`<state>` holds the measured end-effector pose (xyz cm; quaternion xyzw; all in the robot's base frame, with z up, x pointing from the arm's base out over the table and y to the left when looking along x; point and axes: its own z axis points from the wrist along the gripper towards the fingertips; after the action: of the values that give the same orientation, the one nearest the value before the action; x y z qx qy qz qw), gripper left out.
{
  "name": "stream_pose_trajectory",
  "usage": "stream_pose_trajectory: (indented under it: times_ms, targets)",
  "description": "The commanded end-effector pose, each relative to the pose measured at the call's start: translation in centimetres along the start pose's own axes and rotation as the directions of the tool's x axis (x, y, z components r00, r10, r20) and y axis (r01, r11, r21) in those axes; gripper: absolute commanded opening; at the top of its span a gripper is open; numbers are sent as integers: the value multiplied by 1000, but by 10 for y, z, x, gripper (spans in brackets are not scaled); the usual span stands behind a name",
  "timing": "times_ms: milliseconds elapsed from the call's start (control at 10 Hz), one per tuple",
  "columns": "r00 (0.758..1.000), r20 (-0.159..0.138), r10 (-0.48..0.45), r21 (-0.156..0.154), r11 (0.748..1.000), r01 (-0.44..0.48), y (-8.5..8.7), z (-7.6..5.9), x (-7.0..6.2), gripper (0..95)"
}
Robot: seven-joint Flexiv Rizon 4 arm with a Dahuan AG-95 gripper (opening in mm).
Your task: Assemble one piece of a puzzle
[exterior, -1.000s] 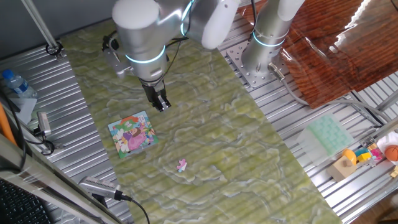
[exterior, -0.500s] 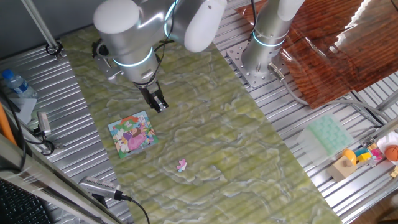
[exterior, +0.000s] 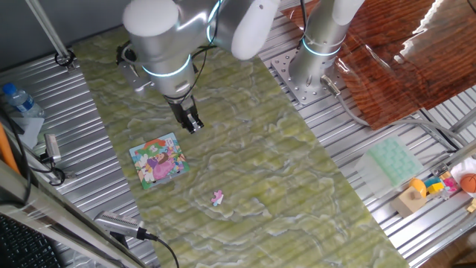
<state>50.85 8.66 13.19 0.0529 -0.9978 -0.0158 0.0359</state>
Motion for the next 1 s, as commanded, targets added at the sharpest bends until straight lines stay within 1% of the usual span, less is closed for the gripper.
stream_pose_trajectory:
  times_ms: [100, 300, 400, 500, 600, 700, 800, 900, 1000]
  targets:
    - [1000, 7, 5, 15, 1000, -5, 0, 1, -2, 0]
    - [999, 7, -45, 14, 999, 45, 0, 1, -2, 0]
    - [998, -3, -63, 4, 998, 63, 0, 1, -2, 0]
    - [995, -11, -95, 4, 995, 95, 0, 1, -2, 0]
    - [994, -11, -110, 4, 994, 110, 0, 1, -2, 0]
    - [992, -3, -126, 6, 992, 126, 0, 1, -2, 190]
    - [984, 2, -179, 3, 984, 179, 0, 1, -2, 570]
    - [983, 3, -183, 7, 983, 183, 6, 3, -4, 760]
    - [987, -6, -162, 11, 987, 162, 13, 4, -7, 570]
